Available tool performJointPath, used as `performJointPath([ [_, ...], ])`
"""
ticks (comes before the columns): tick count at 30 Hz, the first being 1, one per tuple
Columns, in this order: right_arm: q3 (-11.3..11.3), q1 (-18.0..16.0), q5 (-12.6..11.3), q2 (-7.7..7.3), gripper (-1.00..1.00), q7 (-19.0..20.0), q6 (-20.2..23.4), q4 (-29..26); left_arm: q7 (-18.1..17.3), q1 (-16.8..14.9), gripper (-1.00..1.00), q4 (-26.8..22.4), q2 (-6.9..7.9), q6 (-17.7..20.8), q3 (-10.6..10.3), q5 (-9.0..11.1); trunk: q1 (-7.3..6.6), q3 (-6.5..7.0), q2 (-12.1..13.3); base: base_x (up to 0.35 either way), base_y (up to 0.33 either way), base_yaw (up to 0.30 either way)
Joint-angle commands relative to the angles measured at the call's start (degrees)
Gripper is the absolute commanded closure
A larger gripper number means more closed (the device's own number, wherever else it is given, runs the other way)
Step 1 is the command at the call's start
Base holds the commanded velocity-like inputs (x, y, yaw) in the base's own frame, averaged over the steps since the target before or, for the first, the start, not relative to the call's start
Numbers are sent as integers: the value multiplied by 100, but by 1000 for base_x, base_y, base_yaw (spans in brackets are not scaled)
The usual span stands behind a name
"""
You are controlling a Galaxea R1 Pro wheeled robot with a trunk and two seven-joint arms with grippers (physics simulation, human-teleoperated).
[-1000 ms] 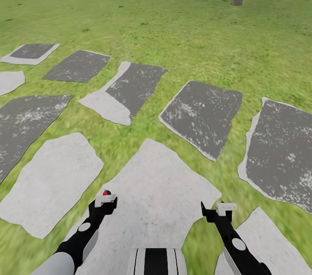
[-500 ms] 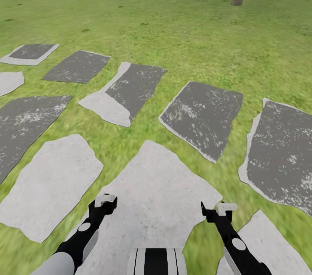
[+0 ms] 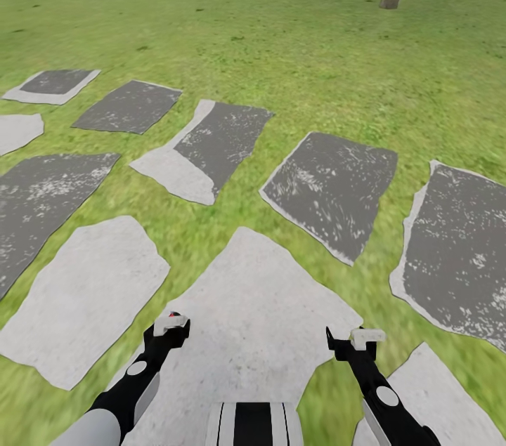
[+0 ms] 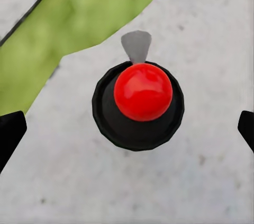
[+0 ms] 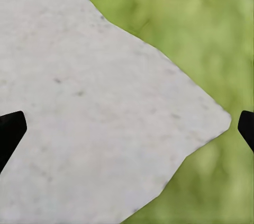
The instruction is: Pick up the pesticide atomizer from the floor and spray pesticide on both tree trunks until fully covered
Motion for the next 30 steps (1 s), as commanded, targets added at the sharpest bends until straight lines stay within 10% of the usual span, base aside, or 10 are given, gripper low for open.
performJointPath([
  [1,0,0,1,0,-100,0,0,0,0,0,-100,0,0,0,0,0,0,-6,0,0,0,0],
  [30,0,0,-4,0,-100,0,0,0,0,1,-100,0,-12,0,-4,-17,0,-111,0,9,0,0],
])
